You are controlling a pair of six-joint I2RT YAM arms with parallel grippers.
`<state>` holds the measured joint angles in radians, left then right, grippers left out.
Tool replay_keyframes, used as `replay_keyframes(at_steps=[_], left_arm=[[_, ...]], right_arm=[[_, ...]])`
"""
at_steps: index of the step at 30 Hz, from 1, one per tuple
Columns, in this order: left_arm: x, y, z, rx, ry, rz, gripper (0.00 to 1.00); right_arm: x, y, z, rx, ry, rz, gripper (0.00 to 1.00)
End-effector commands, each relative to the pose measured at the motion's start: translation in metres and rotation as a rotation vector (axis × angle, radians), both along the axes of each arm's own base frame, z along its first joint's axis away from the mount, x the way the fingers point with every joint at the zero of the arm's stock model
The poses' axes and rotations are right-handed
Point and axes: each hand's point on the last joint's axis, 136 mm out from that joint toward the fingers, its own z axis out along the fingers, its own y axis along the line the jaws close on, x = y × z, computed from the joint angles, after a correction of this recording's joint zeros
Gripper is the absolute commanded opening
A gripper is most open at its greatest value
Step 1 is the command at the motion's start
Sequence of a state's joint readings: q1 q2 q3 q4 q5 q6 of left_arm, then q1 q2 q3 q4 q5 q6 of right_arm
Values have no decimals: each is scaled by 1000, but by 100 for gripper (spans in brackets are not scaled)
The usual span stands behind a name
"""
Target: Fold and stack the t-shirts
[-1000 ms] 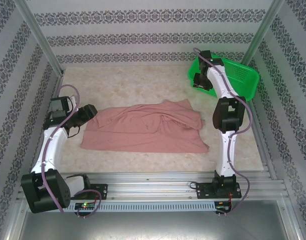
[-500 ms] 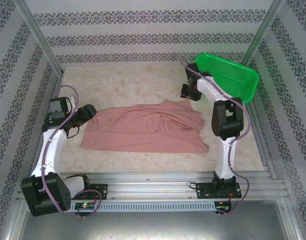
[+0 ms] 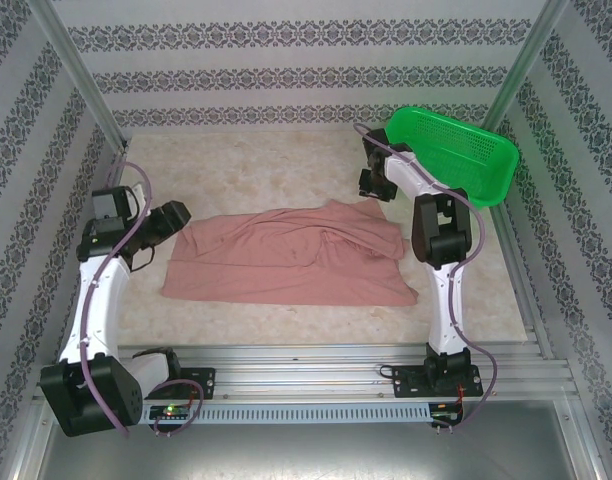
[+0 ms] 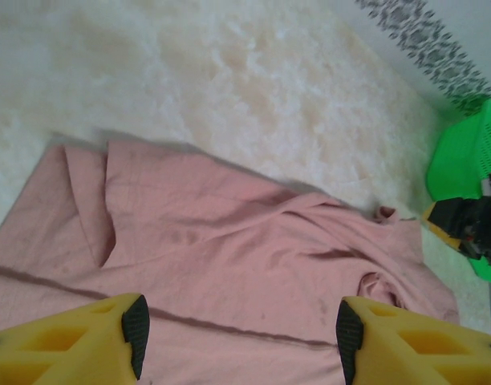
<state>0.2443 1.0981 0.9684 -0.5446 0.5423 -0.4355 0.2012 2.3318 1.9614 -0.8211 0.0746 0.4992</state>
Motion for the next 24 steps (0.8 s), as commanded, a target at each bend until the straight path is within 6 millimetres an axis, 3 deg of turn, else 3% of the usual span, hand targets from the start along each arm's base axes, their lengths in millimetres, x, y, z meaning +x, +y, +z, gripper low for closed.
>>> replay_keyframes(at_steps=[1, 9, 15, 18, 20, 24], left_arm=[[-8, 2, 19, 5, -11, 16, 65], [-13, 2, 14, 2, -11, 26, 65], [-14, 3, 11, 13, -11, 27, 65], [-16, 2, 11, 15, -12, 23, 65], [-17, 1, 10, 14, -11, 23, 65], [-22, 1, 7, 15, -5, 28, 65]], right_arm=[[-16, 3, -9, -39, 77, 8, 38], [-18, 10, -1, -67, 13, 43, 42], [1, 45, 61, -172, -242, 225, 46], [2, 62, 74, -195, -267, 319, 47], [0, 70, 70, -174, -243, 355, 48], [-2, 74, 40, -57, -124, 359, 47]])
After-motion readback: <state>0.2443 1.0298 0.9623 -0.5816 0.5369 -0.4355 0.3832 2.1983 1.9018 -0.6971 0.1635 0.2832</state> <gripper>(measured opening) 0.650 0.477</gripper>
